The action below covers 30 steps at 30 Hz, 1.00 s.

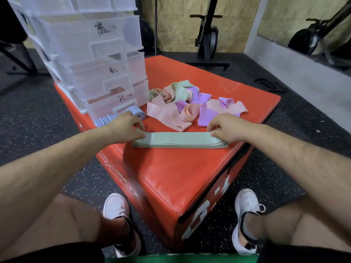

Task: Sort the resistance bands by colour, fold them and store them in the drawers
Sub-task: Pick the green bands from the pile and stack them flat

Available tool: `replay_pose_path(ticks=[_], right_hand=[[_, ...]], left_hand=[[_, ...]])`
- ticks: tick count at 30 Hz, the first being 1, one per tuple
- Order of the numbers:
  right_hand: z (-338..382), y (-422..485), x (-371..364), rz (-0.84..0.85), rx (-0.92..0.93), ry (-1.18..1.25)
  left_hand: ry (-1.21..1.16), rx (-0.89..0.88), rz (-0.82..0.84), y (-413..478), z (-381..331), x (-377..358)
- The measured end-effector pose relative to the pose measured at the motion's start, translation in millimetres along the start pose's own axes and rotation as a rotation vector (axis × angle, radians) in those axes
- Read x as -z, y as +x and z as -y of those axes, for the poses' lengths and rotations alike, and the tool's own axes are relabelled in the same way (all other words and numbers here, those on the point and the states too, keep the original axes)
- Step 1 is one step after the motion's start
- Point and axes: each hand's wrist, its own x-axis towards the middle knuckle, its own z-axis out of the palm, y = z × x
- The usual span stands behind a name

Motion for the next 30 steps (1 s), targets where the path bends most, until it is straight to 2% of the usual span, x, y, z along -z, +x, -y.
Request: replay_pose_path(ticks=[2,6,15,23,26,30], right_hand=[[2,0,0,-0.004,0.049,-0.111],[9,-4,-1,0.114,0.136,-0.112],[16,-4,-2,0.148,0.17,-0.114],[15,-3,-3,0.164,0.151,-0.139],[14,3,1,0.093,0.135,-0.067],[23,23,11,-0.091,0.146,0.081]], left_hand=[[0.039,-0.05,0.043,-2,-3,1],[0.004,-0.172,0.204,-7,-15,-2],[-0.021,-0.278,0.214,1,-15,-14],[0.043,-0.274,0.215,4,-19,-15],[0.063,-0.277,0.186,8,-24,-14],[0.04,-0.27,0.04,28,-44,-10]])
